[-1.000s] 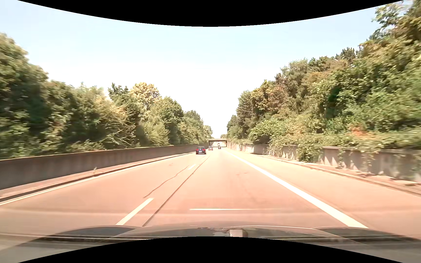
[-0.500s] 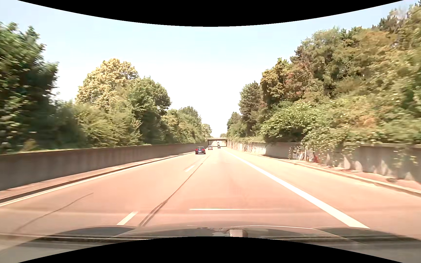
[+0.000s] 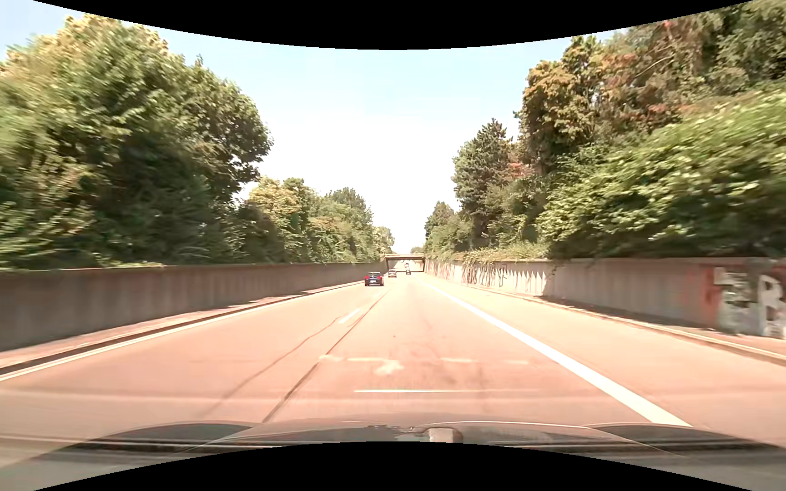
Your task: Follow the waypoints while adhering to traffic rules and regulations
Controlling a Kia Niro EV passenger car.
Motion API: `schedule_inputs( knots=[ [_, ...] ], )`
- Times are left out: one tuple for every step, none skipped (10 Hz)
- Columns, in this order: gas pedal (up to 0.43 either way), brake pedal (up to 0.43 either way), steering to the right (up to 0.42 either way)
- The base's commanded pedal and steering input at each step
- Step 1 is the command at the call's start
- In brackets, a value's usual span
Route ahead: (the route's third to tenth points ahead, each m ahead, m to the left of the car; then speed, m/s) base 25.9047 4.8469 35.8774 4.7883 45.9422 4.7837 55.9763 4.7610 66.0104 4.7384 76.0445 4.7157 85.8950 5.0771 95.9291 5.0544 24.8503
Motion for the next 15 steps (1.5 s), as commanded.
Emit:
schedule_inputs(
  knots=[
    [0.130, 0.000, 0.000],
    [0.130, 0.000, 0.000],
    [0.138, 0.000, 0.000],
    [0.138, 0.000, 0.000],
    [0.138, 0.000, 0.000],
    [0.138, 0.000, 0.000],
    [0.150, 0.000, -0.001],
    [0.150, 0.000, 0.000],
    [0.157, 0.000, -0.001],
    [0.157, 0.000, -0.001],
    [0.157, 0.000, -0.001],
    [0.157, 0.000, -0.001],
    [0.157, 0.000, -0.001],
    [0.169, 0.000, -0.001],
    [0.177, 0.000, -0.001]
  ],
)
